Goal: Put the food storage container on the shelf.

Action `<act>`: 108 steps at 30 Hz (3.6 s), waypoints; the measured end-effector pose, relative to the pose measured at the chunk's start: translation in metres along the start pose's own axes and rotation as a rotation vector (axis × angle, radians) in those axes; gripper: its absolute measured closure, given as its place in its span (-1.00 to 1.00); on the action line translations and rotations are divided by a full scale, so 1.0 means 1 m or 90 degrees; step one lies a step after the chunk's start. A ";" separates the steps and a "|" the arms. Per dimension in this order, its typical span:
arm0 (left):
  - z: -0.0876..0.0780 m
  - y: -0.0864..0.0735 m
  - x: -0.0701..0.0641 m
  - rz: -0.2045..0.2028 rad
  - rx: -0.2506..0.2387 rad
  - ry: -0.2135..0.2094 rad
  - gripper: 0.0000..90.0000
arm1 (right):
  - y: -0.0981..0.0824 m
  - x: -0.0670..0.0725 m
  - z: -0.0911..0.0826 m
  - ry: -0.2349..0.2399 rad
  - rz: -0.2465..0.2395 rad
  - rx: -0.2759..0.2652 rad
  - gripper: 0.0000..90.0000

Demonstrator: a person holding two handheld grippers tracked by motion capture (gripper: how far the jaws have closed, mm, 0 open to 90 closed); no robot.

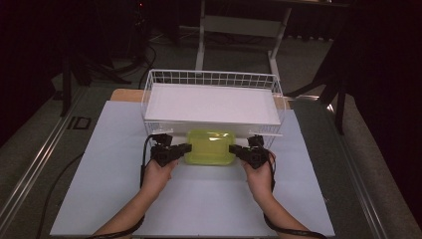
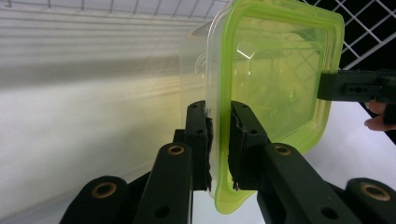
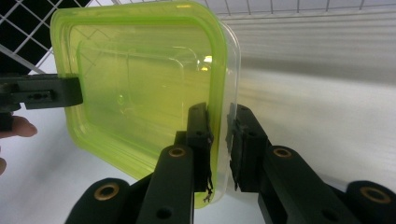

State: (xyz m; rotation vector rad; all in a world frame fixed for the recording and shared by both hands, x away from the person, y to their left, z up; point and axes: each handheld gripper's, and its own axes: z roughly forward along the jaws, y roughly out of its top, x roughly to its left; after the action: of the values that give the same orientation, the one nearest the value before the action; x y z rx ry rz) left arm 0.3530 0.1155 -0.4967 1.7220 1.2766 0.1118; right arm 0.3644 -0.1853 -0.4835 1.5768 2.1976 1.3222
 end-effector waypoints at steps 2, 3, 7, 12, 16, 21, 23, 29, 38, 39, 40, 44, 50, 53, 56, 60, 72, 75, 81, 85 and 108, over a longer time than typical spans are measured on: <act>0.003 0.000 0.003 0.002 0.005 0.005 0.78 | 0.001 -0.001 0.004 -0.005 -0.002 0.005 0.76; 0.004 0.000 0.004 0.002 0.008 0.007 0.77 | 0.001 -0.001 0.005 -0.009 -0.003 0.006 0.76; 0.008 -0.002 0.008 -0.005 0.009 0.004 0.76 | -0.001 -0.003 0.011 -0.011 0.010 0.018 0.76; 0.011 0.000 0.007 0.022 0.001 0.011 0.69 | 0.001 -0.002 0.012 -0.019 0.016 0.018 0.72; 0.015 0.000 0.008 0.028 -0.013 0.012 0.61 | 0.002 0.001 0.015 -0.045 -0.009 0.006 0.61; 0.018 -0.001 0.011 0.035 -0.015 0.026 0.47 | 0.000 0.000 0.019 -0.069 -0.039 -0.007 0.56; 0.019 -0.001 0.012 0.035 -0.019 0.027 0.46 | 0.000 0.000 0.020 -0.069 -0.048 -0.011 0.55; 0.022 0.001 0.018 0.019 -0.037 0.032 0.28 | -0.001 -0.002 0.024 -0.059 -0.034 -0.028 0.43; 0.008 0.007 0.011 0.040 -0.068 0.048 0.10 | 0.000 0.012 0.020 -0.060 -0.073 -0.048 0.11; 0.006 0.007 0.010 0.042 -0.070 0.054 0.06 | -0.001 0.014 0.018 -0.057 -0.083 -0.051 0.06; 0.004 0.008 0.012 0.076 -0.071 0.041 0.02 | -0.001 0.016 0.017 -0.056 -0.090 -0.054 0.05; -0.007 0.002 0.008 0.063 -0.077 0.013 -0.28 | -0.004 0.028 0.008 -0.055 -0.131 -0.068 0.02; -0.026 -0.007 0.004 0.115 -0.101 -0.034 -0.66 | -0.009 0.044 -0.006 -0.027 -0.161 -0.080 0.11; -0.035 -0.013 0.000 0.139 -0.096 -0.069 -0.66 | -0.013 0.049 -0.009 -0.013 -0.166 -0.078 0.14; -0.043 -0.021 -0.006 0.164 -0.093 -0.077 -0.85 | -0.022 0.059 -0.008 -0.002 -0.186 -0.059 0.57; -0.053 -0.033 -0.010 0.166 -0.079 -0.077 -0.91 | -0.032 0.063 0.001 0.005 -0.197 -0.026 0.99; -0.070 -0.067 -0.007 0.172 -0.099 -0.068 -0.95 | -0.041 0.066 0.040 -0.017 -0.205 0.013 1.00; -0.069 -0.067 -0.003 0.169 -0.096 -0.061 -0.95 | -0.037 0.066 0.048 -0.024 -0.200 0.015 1.00; -0.070 -0.069 0.001 0.178 -0.100 -0.046 -0.95 | -0.030 0.064 0.060 -0.036 -0.191 0.012 1.00; -0.070 -0.070 0.004 0.173 -0.103 -0.044 -0.95 | -0.026 0.062 0.066 -0.045 -0.188 0.010 1.00; -0.069 -0.073 0.004 0.192 -0.106 -0.043 -0.95 | 0.005 0.044 0.094 -0.088 -0.156 -0.004 1.00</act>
State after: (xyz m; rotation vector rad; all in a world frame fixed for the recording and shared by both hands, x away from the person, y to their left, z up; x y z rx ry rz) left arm 0.2653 0.1621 -0.5136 1.7471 0.9246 0.3248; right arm 0.3999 -0.0954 -0.5208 1.3024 2.2134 1.1133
